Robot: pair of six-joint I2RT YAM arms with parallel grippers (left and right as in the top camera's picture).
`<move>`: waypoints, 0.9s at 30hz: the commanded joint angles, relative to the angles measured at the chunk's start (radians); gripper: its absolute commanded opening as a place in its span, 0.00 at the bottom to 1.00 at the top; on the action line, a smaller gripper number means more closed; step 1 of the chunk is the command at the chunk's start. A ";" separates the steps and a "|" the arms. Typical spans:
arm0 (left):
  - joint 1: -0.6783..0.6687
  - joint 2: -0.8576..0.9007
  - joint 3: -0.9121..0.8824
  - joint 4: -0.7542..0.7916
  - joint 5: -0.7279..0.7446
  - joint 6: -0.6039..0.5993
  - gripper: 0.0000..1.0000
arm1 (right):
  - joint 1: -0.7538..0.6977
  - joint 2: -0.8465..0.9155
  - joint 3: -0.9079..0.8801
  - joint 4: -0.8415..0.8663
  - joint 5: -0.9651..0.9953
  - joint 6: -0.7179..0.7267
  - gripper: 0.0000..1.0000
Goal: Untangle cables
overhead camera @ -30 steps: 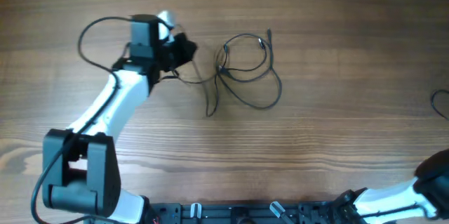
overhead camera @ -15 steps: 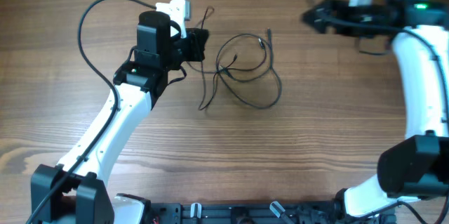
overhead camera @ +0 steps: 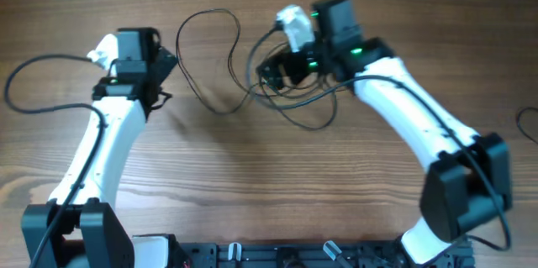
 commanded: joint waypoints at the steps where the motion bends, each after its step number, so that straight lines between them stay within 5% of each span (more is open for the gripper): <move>1: 0.031 0.008 0.001 -0.038 0.031 -0.066 1.00 | 0.094 0.106 -0.010 0.069 0.192 0.044 1.00; 11: 0.034 0.008 0.001 -0.113 0.031 -0.062 1.00 | 0.214 0.337 -0.005 0.396 0.199 0.227 1.00; 16: 0.034 0.008 0.001 -0.154 0.027 -0.062 1.00 | 0.215 0.383 -0.005 0.417 0.231 0.200 1.00; 23: 0.038 0.008 0.001 -0.175 0.023 -0.062 1.00 | 0.253 0.410 -0.005 0.412 -0.086 0.255 1.00; 27: 0.038 0.008 0.001 -0.178 0.023 -0.062 1.00 | 0.298 0.412 -0.005 0.396 -0.110 0.256 1.00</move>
